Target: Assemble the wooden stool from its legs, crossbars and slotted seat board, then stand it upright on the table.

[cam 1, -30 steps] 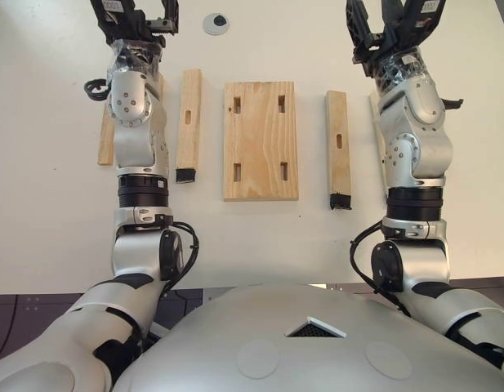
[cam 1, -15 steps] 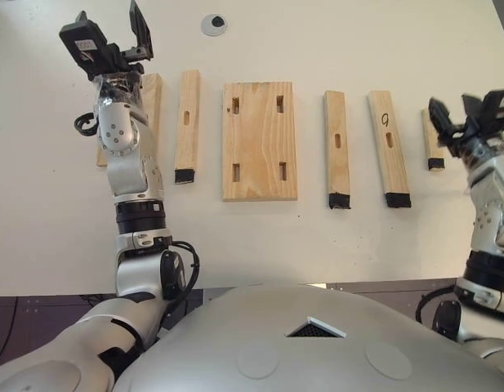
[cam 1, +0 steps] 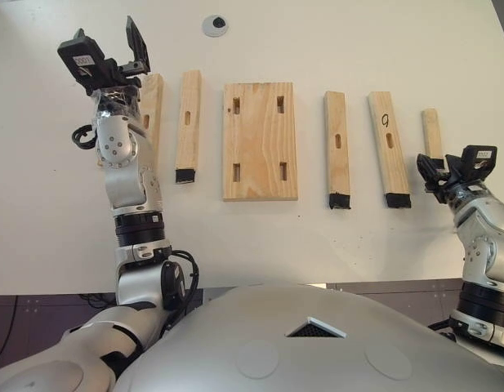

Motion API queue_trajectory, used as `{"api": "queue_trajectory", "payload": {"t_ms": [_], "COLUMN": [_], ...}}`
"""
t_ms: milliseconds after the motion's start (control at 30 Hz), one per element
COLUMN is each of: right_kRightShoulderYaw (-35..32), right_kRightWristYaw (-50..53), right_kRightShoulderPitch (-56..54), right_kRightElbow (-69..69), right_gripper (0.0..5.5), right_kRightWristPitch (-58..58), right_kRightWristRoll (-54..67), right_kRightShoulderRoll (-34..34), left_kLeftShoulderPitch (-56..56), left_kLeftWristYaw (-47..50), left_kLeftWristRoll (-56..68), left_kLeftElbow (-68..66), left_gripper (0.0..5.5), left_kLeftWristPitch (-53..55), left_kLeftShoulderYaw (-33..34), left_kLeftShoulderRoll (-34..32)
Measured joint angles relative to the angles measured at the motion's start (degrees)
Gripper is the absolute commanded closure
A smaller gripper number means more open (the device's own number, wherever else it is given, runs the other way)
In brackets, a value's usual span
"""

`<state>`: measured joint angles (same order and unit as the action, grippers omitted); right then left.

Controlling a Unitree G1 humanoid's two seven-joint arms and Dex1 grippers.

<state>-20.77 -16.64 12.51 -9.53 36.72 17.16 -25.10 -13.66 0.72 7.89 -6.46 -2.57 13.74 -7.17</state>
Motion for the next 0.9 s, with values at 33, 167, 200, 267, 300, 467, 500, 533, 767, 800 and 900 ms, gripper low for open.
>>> {"api": "queue_trajectory", "payload": {"t_ms": [33,167,200,267,300,467,500,533,767,800,900], "right_kRightShoulderYaw": [-0.48,-2.60,-2.78,-2.22,-1.39,2.29,2.47,2.40,6.76,9.02,15.05], "right_kRightWristYaw": [0.44,1.29,1.29,1.25,1.22,1.44,1.86,2.11,-2.40,-5.44,-14.46], "right_kRightShoulderPitch": [-0.31,-1.56,-1.72,-1.76,-1.64,0.08,-0.03,-0.47,-23.56,-25.32,-26.01], "right_kRightElbow": [0.32,1.51,1.85,2.26,2.25,1.72,2.02,2.71,2.64,2.79,3.98], "right_gripper": [2.48,2.97,3.19,3.48,3.65,4.20,4.20,4.20,4.20,4.20,4.20], "right_kRightWristPitch": [0.50,2.85,2.89,2.50,2.05,-3.34,-4.90,-6.85,-24.26,-26.51,-31.28], "right_kRightWristRoll": [0.41,2.38,2.49,1.79,0.80,-4.27,-4.53,-4.78,1.32,1.34,1.69], "right_kRightShoulderRoll": [0.03,0.07,0.02,-0.36,-0.56,-0.88,-0.64,-0.05,7.33,7.79,8.77], "left_kLeftShoulderPitch": [0.00,0.00,0.00,0.01,0.02,0.02,0.02,0.01,-0.22,-0.28,-1.54], "left_kLeftWristYaw": [0.00,0.02,0.02,0.10,0.15,-0.58,-1.19,-2.85,-22.79,-24.32,-26.14], "left_kLeftWristRoll": [0.00,0.00,0.00,-0.01,-0.02,2.47,3.59,5.25,31.62,36.86,48.40], "left_kLeftElbow": [0.01,0.05,0.05,0.16,0.38,1.18,1.65,2.55,16.79,17.89,20.41], "left_gripper": [1.26,1.26,1.26,1.26,1.26,1.26,1.26,1.26,1.26,1.26,1.26], "left_kLeftWristPitch": [0.06,0.40,0.42,0.57,0.87,4.60,6.13,8.30,30.87,34.82,42.51], "left_kLeftShoulderYaw": [-0.01,0.05,0.04,0.05,0.05,0.19,0.18,-0.07,-6.32,-5.59,-3.32], "left_kLeftShoulderRoll": [0.00,0.00,0.00,0.00,0.00,0.26,0.32,0.32,0.23,0.20,-1.13]}}
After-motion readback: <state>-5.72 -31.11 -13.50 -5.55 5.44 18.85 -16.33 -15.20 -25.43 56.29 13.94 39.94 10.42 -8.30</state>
